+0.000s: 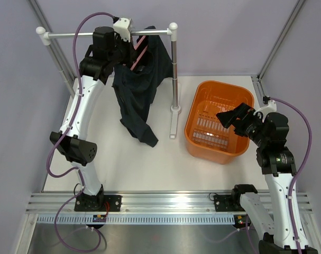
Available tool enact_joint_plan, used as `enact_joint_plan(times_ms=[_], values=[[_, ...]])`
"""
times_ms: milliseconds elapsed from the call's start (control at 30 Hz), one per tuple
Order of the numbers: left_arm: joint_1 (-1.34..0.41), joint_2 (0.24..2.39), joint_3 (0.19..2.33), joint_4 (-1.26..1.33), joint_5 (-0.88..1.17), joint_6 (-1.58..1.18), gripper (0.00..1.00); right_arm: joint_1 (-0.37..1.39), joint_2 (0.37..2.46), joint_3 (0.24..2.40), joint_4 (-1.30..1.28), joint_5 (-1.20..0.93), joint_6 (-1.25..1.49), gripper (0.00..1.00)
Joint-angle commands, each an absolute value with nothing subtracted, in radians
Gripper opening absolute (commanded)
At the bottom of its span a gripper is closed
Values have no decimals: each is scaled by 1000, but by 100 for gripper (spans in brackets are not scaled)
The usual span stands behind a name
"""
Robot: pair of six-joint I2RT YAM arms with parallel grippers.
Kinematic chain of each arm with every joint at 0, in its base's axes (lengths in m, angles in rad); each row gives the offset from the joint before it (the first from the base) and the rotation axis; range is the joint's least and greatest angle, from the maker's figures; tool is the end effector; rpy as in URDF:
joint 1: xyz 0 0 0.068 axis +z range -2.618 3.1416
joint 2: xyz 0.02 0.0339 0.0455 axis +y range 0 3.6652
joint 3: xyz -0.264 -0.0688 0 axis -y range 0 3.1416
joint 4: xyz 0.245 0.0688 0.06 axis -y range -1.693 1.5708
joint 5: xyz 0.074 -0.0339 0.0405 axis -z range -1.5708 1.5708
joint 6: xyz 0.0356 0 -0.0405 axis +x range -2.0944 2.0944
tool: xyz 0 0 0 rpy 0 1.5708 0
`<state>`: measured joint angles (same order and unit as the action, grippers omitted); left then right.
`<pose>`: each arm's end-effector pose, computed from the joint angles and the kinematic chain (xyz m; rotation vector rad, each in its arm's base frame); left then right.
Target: Remove the shorts from the hanger
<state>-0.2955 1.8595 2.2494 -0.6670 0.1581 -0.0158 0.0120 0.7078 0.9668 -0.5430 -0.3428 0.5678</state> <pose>0.3848 -0.1230 0.4853 0.3688 1.8229 -0.3627 0.1439 0.0137 0.3758 0.2817 1.8788 0.7163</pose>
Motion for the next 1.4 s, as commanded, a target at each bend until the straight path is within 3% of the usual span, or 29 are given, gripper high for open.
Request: enact_joint_plan(times_ms=[0, 467, 967, 1367], values=[[-295, 1766, 2292, -577, 169, -6, 0, 8, 710, 1002, -509, -367, 543, 99], [-296, 1723, 2284, -636, 137, -9, 0, 8, 712, 1026, -520, -371, 541, 99], [-399, 1491, 1987, -750, 3, -31, 0, 23, 790, 1048, -523, -446, 499, 98], [-480, 1203, 1634, -798, -6, -67, 0, 590, 1074, 1334, -590, -2, 466, 98]])
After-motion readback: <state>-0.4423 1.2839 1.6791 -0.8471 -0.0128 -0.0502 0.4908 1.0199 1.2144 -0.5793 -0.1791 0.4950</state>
